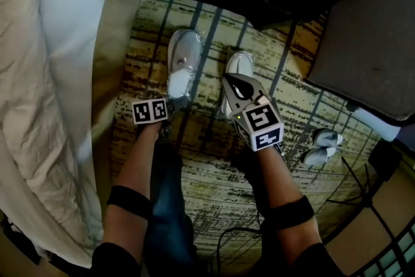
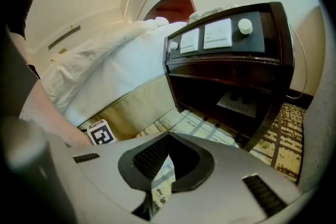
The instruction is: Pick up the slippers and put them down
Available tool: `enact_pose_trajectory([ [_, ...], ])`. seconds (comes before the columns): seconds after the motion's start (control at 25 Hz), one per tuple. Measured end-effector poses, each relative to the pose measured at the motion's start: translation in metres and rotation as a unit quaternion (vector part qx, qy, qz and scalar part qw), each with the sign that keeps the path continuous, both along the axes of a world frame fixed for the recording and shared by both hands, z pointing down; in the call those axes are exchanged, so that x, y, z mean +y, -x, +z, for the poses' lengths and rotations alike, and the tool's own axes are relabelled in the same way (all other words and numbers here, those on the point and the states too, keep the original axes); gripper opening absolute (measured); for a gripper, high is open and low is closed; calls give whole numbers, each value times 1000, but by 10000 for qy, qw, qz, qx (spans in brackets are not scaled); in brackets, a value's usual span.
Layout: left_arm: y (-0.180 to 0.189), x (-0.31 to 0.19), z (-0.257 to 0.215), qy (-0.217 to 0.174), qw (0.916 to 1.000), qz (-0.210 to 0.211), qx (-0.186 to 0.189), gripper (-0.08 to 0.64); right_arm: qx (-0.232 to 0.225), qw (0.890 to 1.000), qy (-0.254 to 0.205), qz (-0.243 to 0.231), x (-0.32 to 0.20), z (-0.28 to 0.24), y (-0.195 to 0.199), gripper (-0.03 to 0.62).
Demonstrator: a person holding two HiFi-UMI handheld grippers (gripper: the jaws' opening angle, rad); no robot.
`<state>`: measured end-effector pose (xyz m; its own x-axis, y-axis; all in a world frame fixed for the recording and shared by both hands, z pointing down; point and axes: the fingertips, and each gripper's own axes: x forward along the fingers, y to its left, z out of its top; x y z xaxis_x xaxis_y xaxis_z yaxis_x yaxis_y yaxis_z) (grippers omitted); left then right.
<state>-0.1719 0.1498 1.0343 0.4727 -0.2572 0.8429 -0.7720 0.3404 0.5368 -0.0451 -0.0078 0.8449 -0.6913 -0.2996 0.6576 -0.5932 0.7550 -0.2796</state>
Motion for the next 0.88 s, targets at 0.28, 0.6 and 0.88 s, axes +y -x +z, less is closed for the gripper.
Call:
enact_pose_trajectory([
  [0.28,-1,-3,-143,-610,9981,80,-29,497,61,9999,113,19,14,-105,-9,0],
  [0.6,-22,-33,-410,-2361,9691,493,-523,72,-153,9997,166,36,29,-282,-8,0],
  [0.88,-26,-45,-620,-3488,9239,1076,-1150,2,-416,9989,-220,-39,20,-439,-12,0],
])
